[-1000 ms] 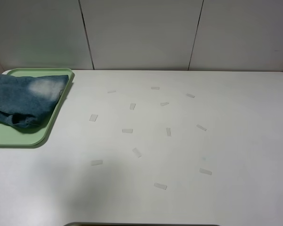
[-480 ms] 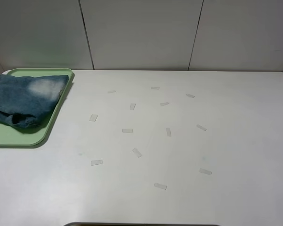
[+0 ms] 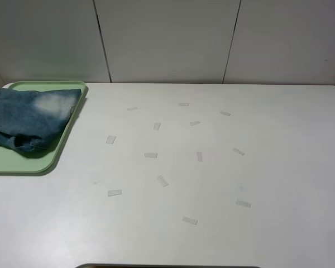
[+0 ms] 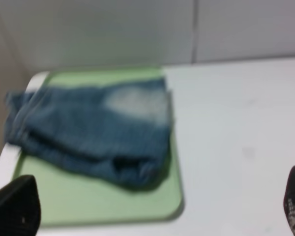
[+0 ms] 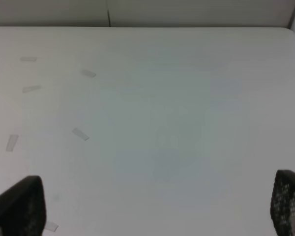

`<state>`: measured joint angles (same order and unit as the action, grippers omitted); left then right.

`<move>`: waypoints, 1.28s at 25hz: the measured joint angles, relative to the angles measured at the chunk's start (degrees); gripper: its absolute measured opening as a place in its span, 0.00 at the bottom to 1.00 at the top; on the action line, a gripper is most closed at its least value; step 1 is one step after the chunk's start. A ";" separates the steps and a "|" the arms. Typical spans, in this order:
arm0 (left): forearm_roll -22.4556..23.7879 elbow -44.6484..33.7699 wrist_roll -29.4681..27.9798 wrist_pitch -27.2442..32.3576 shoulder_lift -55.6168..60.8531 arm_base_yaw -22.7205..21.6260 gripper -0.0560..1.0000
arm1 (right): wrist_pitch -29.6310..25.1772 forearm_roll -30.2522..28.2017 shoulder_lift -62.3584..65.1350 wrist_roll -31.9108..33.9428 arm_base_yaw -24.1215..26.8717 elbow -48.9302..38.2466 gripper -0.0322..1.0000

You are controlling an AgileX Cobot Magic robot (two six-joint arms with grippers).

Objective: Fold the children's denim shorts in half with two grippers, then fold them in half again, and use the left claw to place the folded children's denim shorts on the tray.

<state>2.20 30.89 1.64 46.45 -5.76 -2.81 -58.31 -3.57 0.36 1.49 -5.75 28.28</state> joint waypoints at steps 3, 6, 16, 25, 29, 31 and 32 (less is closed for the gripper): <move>3.31 0.00 -4.68 6.81 1.89 0.00 0.99 | 0.00 0.00 0.00 0.00 0.00 0.00 0.70; 3.54 0.00 -6.61 10.24 3.51 0.00 0.99 | 0.00 0.00 0.00 0.00 0.00 0.00 0.70; 3.99 -2.76 -8.87 14.92 6.07 0.00 0.99 | 0.00 0.00 0.00 0.00 0.00 0.00 0.70; 4.66 -3.29 -8.94 14.81 6.07 0.00 0.99 | 0.00 0.00 0.00 0.00 0.00 0.00 0.70; 4.77 -3.29 -9.00 14.81 6.07 0.43 0.98 | 0.00 0.00 0.00 0.00 0.00 0.00 0.70; 4.77 -3.29 -8.95 14.81 6.07 1.68 0.98 | 0.00 0.00 0.00 0.00 0.00 0.00 0.70; 4.77 -3.29 -8.95 14.81 6.07 2.41 0.98 | 0.00 0.00 0.00 0.00 0.00 0.00 0.70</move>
<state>6.97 27.60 -7.31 61.26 0.31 -0.40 -58.31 -3.57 0.36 1.49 -5.75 28.28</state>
